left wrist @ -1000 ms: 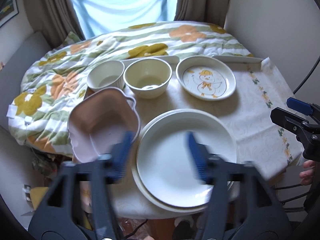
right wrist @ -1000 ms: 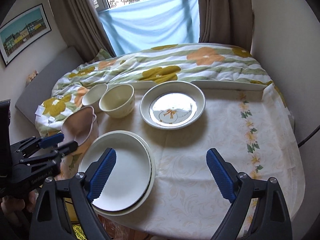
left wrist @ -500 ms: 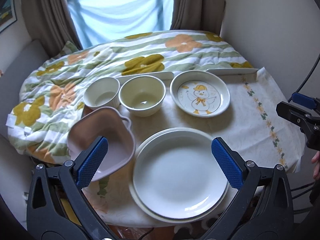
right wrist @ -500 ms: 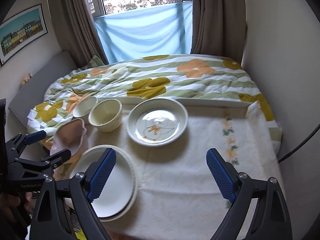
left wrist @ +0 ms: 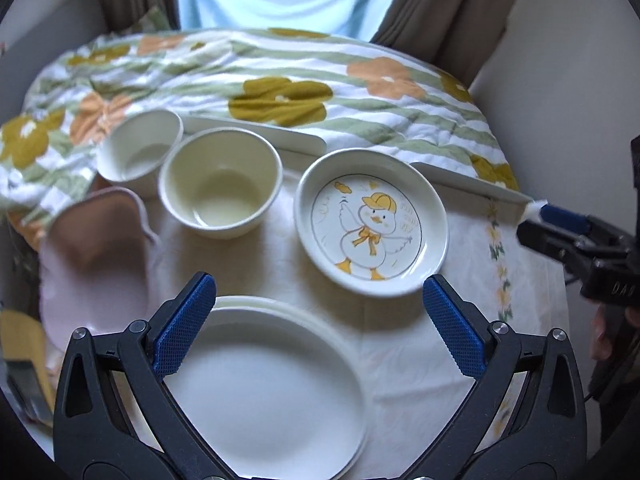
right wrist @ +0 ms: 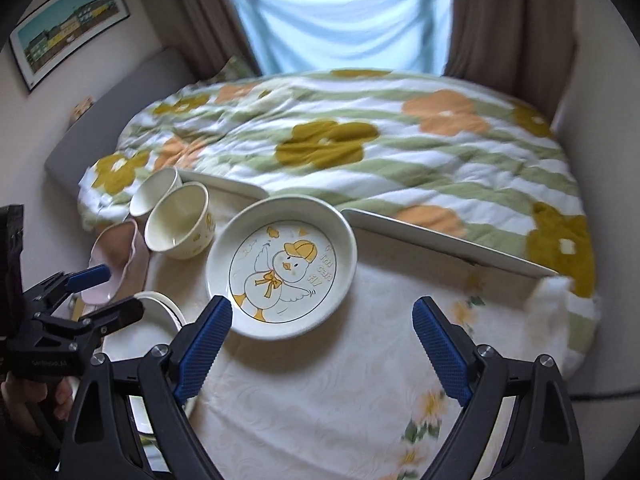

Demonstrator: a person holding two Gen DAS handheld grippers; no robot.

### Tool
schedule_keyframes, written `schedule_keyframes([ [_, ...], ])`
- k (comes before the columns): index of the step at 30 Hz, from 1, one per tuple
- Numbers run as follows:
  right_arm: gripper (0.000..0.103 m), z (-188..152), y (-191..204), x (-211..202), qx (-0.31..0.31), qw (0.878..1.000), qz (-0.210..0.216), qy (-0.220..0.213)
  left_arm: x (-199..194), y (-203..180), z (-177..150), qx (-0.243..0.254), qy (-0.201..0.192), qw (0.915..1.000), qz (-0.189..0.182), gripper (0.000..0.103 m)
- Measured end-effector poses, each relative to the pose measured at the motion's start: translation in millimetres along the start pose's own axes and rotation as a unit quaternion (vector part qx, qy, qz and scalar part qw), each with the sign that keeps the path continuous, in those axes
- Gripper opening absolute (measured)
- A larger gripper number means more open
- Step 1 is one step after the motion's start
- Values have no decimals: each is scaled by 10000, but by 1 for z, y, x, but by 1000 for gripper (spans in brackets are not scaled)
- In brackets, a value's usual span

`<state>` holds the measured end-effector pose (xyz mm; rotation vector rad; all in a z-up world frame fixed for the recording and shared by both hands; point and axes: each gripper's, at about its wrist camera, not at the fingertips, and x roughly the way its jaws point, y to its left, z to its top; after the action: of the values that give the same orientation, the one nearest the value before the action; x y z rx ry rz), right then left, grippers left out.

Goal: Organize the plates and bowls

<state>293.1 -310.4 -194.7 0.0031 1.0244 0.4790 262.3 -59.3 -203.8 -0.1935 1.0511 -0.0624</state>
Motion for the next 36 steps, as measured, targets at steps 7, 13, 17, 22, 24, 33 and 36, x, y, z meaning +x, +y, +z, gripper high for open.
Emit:
schedule_keyframes([
  [7,59,21,-28,81,-400,9936,736,763,73,2,11,-758,501,9958,95,71],
  [13,33,21,-39,118,-502,9872,1075,1071,108,7,7,-1080,767,9910,185,51],
  [17,28,24,-43,127,-566,9850,1169,1132,119,6,3,-1145,832,9896,242,33],
  [22,19,26,-45,132,-610,9833,1280,1137,123,4,3,-1128,813,9897,346,22],
  [24,18,27,-46,135,-597,9831,1305,1140,123,3,3,-1104,804,9900,360,22],
  [33,18,26,-44,132,-767,9823,1354,1041,112,-7,6,-819,617,9935,486,22],
  [36,18,25,-43,127,-729,9832,1337,1011,105,-12,8,-662,548,9948,550,22],
])
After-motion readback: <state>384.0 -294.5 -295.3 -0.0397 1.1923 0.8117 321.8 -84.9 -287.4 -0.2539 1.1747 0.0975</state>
